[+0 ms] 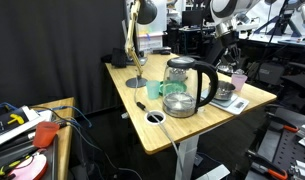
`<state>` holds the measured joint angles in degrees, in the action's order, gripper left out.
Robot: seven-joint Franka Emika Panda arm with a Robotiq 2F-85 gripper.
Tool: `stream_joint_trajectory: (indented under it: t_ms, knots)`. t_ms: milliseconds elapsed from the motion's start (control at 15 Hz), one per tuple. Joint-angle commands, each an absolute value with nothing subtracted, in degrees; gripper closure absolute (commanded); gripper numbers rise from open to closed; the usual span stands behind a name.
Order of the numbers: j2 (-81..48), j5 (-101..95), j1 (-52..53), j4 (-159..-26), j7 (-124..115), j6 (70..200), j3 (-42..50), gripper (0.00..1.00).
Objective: Put the silver pot on the scale and then cover it with the silver lid
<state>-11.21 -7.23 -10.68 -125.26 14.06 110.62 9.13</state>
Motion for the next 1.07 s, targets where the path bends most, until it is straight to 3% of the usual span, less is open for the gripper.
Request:
stream_joint_trajectory:
  t_ms: [0,1000]
  knots:
    - [-7.70,-9.08,-9.46,-129.03,17.54,111.33,7.70,0.99]
    - [-6.39,-9.85,-5.09,-132.95,18.48,110.43,4.23,0.96]
